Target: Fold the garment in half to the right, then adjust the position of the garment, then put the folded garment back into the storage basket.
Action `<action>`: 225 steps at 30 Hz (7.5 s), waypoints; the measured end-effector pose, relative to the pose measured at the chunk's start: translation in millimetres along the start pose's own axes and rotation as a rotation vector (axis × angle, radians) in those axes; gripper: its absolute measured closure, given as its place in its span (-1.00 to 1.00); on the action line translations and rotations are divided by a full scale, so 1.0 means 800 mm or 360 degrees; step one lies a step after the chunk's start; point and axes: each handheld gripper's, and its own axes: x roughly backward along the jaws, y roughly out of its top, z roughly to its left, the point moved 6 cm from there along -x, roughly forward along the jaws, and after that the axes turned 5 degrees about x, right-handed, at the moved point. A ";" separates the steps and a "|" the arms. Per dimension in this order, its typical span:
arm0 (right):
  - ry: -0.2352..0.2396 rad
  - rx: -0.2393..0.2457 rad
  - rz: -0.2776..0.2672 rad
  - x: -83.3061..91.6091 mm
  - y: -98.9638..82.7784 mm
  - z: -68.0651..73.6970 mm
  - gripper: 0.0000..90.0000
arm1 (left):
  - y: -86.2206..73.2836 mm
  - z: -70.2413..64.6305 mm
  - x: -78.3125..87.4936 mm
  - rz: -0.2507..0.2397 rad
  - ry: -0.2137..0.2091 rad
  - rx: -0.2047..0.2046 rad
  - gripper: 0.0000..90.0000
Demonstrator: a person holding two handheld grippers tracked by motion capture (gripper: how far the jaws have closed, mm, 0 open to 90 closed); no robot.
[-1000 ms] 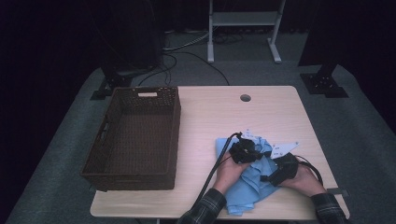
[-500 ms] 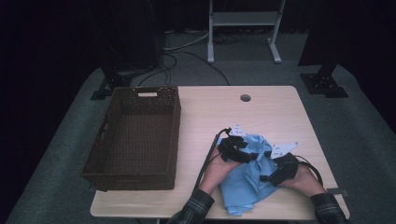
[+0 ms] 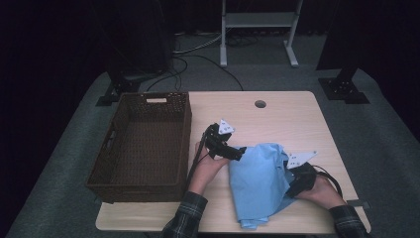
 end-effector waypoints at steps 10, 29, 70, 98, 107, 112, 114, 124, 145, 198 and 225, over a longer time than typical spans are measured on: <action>-0.0015 -0.0010 0.0000 -0.001 0.001 0.002 -1.00 | -0.035 0.026 -0.037 0.0201 0.0112 0.0035 -0.96; -0.0082 -0.0082 0.0007 -0.005 0.006 0.016 -1.00 | -0.054 0.037 -0.060 0.0239 0.0041 0.0063 -0.98; -0.0160 -0.0300 -0.0206 0.064 0.017 -0.023 -1.00 | -0.053 0.038 -0.062 0.0254 0.0013 0.0040 -1.00; -0.0200 -0.0321 -0.0263 0.024 0.074 -0.079 -1.00 | -0.053 0.038 -0.062 0.0255 0.0012 0.0040 -1.00; -0.0242 -0.0404 -0.0207 0.001 0.058 -0.106 -1.00 | -0.053 0.038 -0.063 0.0250 0.0012 0.0045 -1.00; -0.0272 -0.0468 -0.0172 -0.010 0.044 -0.123 -1.00 | -0.053 0.038 -0.063 0.0249 0.0013 0.0047 -1.00; -0.0287 -0.0477 -0.0150 -0.013 0.039 -0.127 -1.00 | -0.053 0.038 -0.063 0.0250 0.0013 0.0047 -1.00; -0.0364 -0.0424 -0.0010 -0.030 0.023 -0.132 -1.00 | -0.049 0.043 -0.067 0.0251 0.0022 0.0053 -1.00; -0.0415 -0.0470 0.0011 -0.034 0.025 -0.136 -1.00 | -0.048 0.040 -0.057 0.0126 -0.0038 0.0100 -1.00; -0.0427 -0.0484 0.0010 -0.035 0.026 -0.137 -1.00 | -0.086 -0.020 -0.003 0.0080 -0.0074 0.0050 -1.00; -0.0427 -0.0487 0.0011 -0.035 0.026 -0.137 -1.00 | -0.105 -0.049 0.020 0.0091 -0.0083 0.0038 -1.00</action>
